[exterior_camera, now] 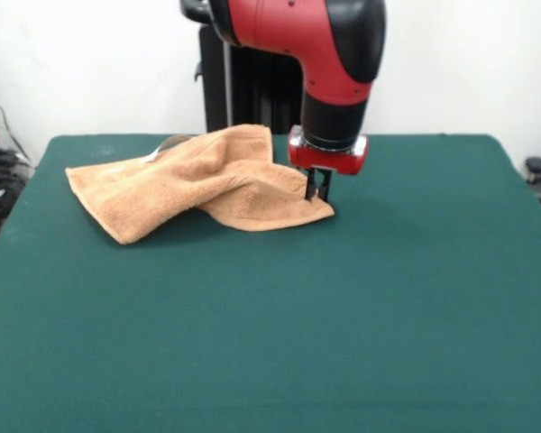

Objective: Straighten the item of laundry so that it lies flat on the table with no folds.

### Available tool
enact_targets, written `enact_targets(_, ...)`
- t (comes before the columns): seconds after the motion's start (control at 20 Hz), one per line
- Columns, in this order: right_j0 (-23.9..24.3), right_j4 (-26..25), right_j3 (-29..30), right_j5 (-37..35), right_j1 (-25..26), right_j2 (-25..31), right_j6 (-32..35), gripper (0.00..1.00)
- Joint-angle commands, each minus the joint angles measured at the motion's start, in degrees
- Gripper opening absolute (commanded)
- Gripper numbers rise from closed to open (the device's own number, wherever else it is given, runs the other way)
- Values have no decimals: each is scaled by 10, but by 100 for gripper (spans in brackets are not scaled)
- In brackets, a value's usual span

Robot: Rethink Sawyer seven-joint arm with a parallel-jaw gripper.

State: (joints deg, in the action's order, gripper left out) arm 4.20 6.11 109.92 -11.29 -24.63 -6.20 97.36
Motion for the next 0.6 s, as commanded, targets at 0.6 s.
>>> enact_targets(0.6, -27, 34, -24, 45, 33, 54, 133, 0)
